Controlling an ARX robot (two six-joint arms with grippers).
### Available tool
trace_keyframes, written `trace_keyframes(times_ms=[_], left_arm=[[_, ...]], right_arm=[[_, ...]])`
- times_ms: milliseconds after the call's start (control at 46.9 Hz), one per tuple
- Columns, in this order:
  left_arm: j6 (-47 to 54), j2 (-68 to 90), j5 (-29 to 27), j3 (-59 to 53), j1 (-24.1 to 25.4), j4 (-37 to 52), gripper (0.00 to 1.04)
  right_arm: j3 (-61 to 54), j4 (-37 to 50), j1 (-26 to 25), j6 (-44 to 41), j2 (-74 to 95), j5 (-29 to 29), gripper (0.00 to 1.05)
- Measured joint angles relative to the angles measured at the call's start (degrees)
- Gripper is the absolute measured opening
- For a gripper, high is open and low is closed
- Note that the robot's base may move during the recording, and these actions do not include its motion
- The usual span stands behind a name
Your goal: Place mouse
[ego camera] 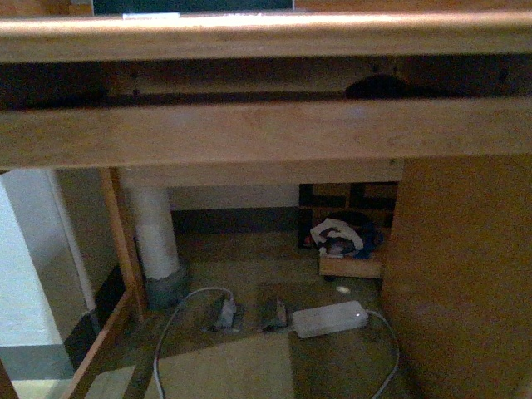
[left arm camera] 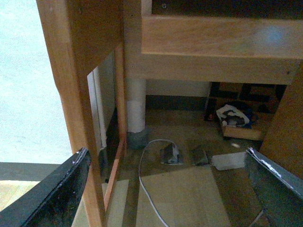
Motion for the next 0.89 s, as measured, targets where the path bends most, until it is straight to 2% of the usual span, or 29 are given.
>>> trace_keyframes(times_ms=[895], left_arm=[[0.0, 0.0, 0.0, 0.0, 0.0, 0.1, 0.98]], right_arm=[[0.0, 0.1, 0.0, 0.0, 0.0, 0.0, 0.98]])
